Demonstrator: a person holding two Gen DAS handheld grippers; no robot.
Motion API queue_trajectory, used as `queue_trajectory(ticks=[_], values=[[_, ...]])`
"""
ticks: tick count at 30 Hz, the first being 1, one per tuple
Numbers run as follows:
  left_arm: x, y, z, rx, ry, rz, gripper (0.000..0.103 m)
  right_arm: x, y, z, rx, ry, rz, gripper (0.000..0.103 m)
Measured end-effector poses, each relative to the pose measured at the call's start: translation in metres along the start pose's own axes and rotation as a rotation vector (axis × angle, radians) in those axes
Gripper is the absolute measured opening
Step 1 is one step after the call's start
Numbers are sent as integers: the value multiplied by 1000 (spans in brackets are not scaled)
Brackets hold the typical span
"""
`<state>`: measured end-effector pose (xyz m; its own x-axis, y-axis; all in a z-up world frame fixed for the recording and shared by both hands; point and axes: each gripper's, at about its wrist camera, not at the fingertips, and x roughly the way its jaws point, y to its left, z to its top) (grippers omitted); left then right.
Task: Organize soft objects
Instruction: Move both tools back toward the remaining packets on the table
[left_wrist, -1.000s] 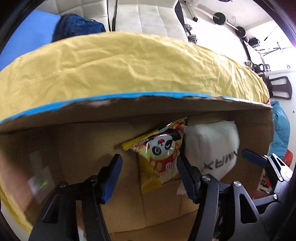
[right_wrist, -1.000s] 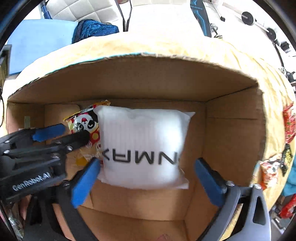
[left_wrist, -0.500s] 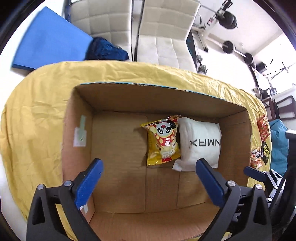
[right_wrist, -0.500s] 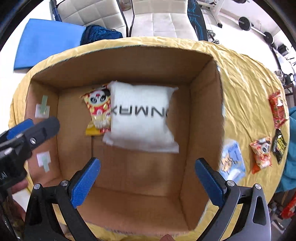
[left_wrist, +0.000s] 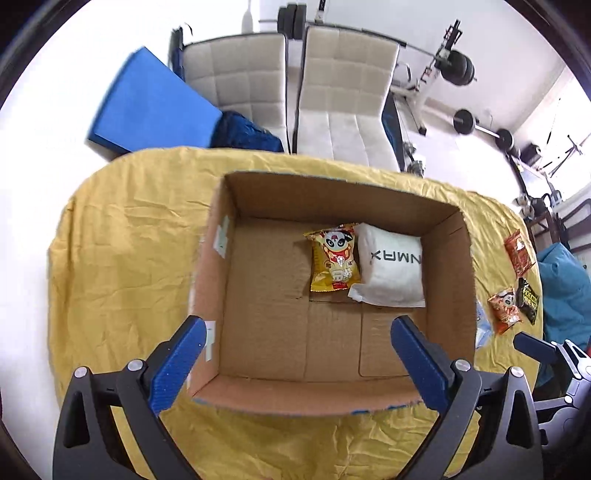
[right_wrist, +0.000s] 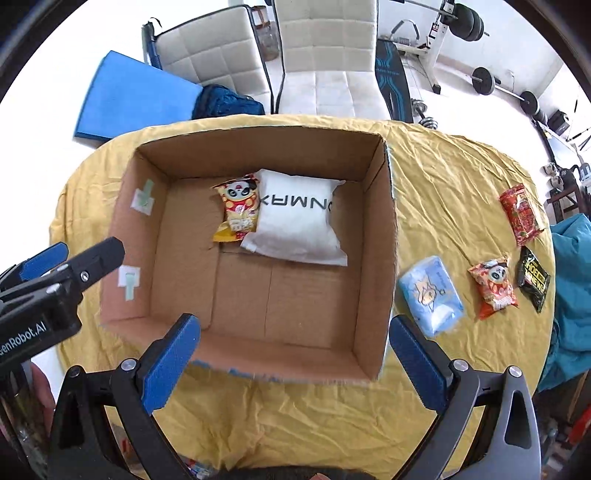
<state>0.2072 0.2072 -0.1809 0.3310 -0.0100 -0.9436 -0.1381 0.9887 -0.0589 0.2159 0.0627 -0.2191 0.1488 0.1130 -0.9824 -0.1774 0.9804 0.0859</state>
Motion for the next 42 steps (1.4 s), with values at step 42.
queue_trajectory(ticks=[42], values=[[24, -293, -22, 209, 108, -54, 103, -68, -348, -42, 9, 18, -56, 103]])
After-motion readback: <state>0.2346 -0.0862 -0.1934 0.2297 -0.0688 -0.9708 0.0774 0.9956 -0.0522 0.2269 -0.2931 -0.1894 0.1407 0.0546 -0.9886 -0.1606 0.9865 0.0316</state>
